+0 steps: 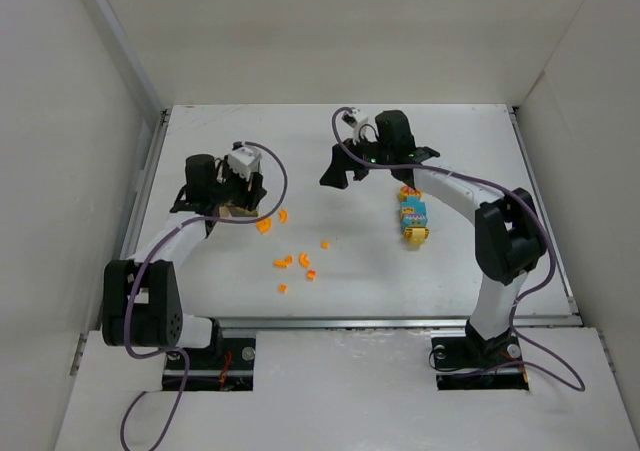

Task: Sort the legos into containers by color

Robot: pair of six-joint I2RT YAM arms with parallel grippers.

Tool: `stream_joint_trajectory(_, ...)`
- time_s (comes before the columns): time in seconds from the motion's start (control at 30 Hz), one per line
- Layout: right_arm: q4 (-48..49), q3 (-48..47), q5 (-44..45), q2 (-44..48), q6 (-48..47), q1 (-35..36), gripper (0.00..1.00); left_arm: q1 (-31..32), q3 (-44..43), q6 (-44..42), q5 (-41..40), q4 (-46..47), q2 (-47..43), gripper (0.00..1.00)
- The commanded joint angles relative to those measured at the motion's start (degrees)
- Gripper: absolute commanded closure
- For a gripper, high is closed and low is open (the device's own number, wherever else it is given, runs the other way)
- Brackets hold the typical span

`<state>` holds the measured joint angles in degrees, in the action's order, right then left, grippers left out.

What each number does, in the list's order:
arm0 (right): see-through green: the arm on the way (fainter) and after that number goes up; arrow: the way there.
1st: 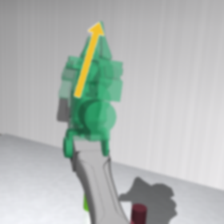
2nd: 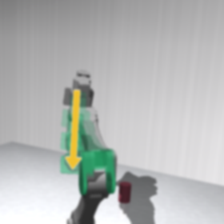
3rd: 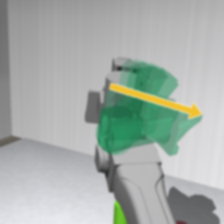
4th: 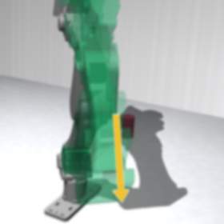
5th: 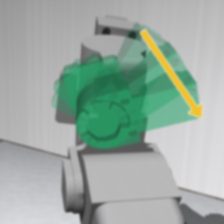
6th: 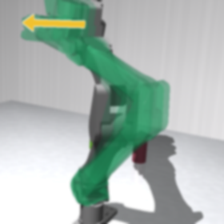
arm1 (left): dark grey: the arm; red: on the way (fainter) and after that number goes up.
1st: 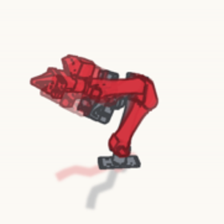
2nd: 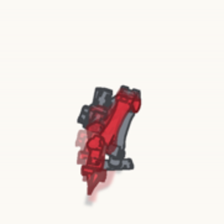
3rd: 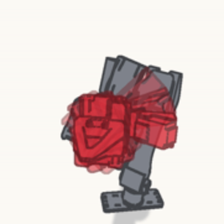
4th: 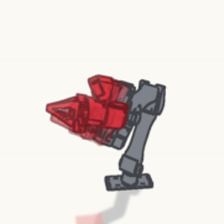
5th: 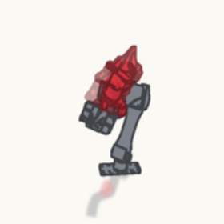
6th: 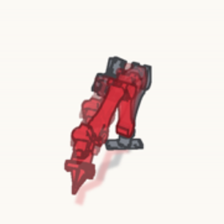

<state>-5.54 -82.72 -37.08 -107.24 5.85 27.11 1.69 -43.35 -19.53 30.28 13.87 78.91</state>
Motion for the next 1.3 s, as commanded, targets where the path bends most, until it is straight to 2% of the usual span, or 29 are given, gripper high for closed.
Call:
stream_joint_trajectory(0.0, 2.11, 1.85, 0.69, 4.76, -0.66, 1.28, 0.00, 3.84, -4.10, -14.03, 9.78, -5.15, -2.37, 0.48)
stream_joint_trajectory(0.07, 2.11, 2.73, 0.69, 5.28, -0.66, 1.89, 0.00, 6.55, -4.80, -14.92, 9.80, -7.26, -0.61, 0.41)
stream_joint_trajectory(0.17, 2.11, 3.96, 0.69, 5.29, -0.66, 2.51, 0.00, 9.98, -7.17, -19.04, 10.93, -12.87, 3.08, 0.36)
stream_joint_trajectory(0.27, 2.11, 5.10, 1.22, 6.51, -1.19, 3.03, 0.00, 11.23, -9.90, -18.45, 9.63, -15.88, 7.82, 0.36)
stream_joint_trajectory(0.37, 2.11, 6.16, 1.92, 7.22, -1.19, 3.03, 0.00, 11.84, -12.19, -14.16, 6.03, -16.59, 11.07, 0.39)
stream_joint_trajectory(0.47, 2.11, 6.69, 1.92, 7.22, -1.72, 3.03, 0.00, 12.37, -13.34, -12.81, 1.47, -15.54, 13.53, 0.39)
stream_joint_trajectory(0.63, 2.11, 7.31, 2.45, 7.22, -1.72, 2.42, 0.00, 12.90, -17.02, -9.84, -1.36, -18.25, 16.44, 0.38)
stream_joint_trajectory(0.83, 2.11, 7.31, 3.86, 7.75, -0.57, 0.57, 0.00, 13.42, -16.41, -8.51, -0.31, -20.28, 19.34, 0.35)
stream_joint_trajectory(0.87, 2.11, 7.31, 3.86, 7.75, -0.57, 0.05, 0.00, 13.42, -16.41, -8.51, 0.21, -20.98, 19.35, 0.37)
stream_joint_trajectory(1.27, 2.11, 6.25, 3.86, 7.75, -0.05, -0.48, 0.00, 13.95, -13.42, -7.37, -3.92, -21.77, 20.40, 0.40)
